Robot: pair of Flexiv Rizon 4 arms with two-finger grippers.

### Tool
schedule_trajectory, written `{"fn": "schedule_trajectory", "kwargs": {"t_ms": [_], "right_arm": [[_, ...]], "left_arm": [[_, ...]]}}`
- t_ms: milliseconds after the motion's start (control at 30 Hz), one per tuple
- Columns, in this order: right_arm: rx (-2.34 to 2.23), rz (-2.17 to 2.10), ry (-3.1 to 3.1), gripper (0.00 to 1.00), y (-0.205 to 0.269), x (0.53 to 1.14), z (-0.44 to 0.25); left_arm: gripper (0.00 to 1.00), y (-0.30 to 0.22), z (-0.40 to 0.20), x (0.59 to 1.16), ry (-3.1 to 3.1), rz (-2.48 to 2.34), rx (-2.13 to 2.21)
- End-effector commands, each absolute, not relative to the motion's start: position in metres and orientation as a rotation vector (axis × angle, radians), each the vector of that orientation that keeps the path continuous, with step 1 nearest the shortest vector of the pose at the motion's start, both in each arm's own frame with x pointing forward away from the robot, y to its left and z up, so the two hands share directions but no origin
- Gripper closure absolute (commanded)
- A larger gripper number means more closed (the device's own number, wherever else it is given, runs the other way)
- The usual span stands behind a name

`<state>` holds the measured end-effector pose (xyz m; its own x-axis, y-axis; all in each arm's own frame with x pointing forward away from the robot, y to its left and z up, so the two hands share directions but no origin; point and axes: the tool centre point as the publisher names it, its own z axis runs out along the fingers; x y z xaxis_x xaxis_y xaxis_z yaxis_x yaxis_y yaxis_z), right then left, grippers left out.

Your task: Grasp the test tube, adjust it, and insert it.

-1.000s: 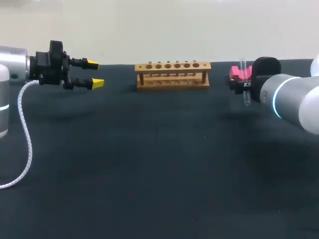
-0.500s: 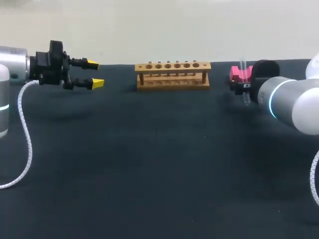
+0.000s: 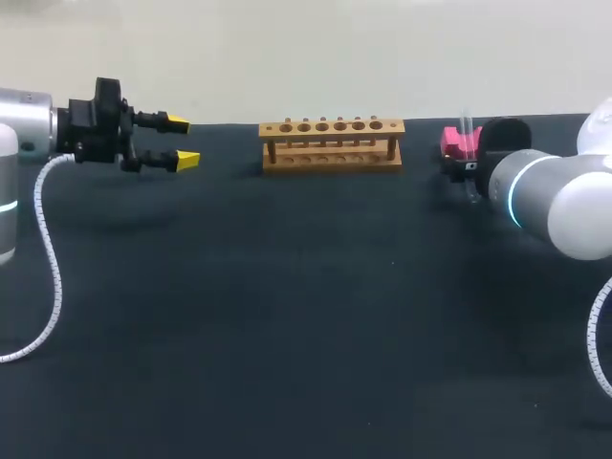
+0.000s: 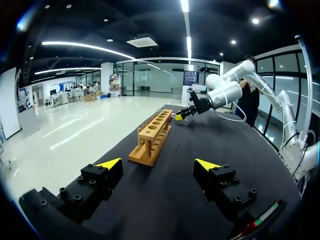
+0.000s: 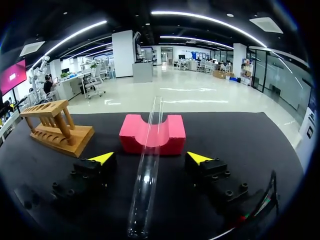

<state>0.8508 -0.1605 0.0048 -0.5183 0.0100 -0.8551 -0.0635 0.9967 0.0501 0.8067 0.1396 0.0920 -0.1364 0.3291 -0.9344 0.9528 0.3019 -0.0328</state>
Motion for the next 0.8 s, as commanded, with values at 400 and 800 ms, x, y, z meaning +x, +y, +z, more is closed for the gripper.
{"fn": "schedule_trajectory", "kwargs": {"t_ms": [400, 800], "right_arm": [[-0.23, 0.435, 1.928, 0.5, -0.163, 0.859, -0.005], [-0.226, 0.442, 1.948, 0.51, -0.165, 0.86, -0.011]], "left_arm": [[0.0, 0.14, 0.091, 0.806, 1.65, -0.855, 1.181], [0.0, 0.14, 0.091, 0.806, 1.65, -0.855, 1.181]]}}
